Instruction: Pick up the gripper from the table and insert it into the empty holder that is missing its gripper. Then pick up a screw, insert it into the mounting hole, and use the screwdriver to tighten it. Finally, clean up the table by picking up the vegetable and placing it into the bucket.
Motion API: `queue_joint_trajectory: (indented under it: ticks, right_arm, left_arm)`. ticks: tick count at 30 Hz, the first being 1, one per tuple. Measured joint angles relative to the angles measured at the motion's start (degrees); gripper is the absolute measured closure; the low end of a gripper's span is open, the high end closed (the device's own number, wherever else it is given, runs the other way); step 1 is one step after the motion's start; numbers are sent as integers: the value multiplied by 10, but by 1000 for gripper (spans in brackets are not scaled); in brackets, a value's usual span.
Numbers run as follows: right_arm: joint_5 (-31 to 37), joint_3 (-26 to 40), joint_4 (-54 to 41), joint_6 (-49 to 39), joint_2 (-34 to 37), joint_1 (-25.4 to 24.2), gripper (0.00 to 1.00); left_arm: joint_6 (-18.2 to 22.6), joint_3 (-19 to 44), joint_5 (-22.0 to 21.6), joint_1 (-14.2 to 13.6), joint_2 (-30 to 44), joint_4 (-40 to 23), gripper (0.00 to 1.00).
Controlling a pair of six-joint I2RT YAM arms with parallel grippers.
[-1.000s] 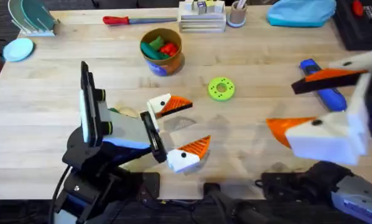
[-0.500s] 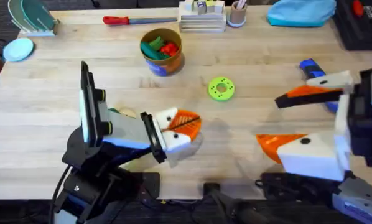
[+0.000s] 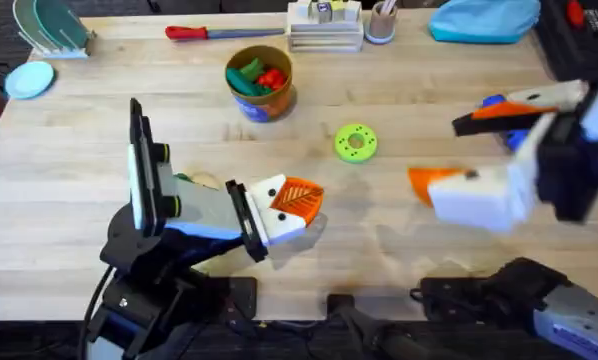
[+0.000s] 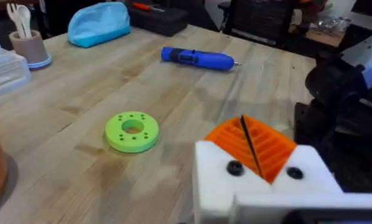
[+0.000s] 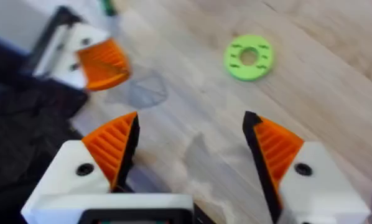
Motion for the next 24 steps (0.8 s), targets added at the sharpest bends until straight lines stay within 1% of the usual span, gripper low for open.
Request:
queue_joint_trajectory:
  ticks: [3, 6, 10, 13, 17, 24]
  right_arm:
    - [47, 0, 0, 18, 30, -30, 10]
    - [102, 0, 2, 26, 75, -75, 9]
    - [184, 0, 22, 31, 153, -152, 10]
    - [227, 0, 44, 24, 209, -211, 10]
    - [255, 0, 67, -1, 277, -287, 10]
    - [272, 0, 142, -89, 371, -412, 10]
  left_arm:
    - [0, 0, 0, 0, 0, 0, 987]
    - [0, 0, 0, 0, 0, 0, 987]
    - [0, 0, 0, 0, 0, 0, 987]
    - [0, 0, 0, 0, 0, 0, 987]
    - [0, 0, 0, 0, 0, 0, 987]
    - [0, 0, 0, 0, 0, 0, 987]
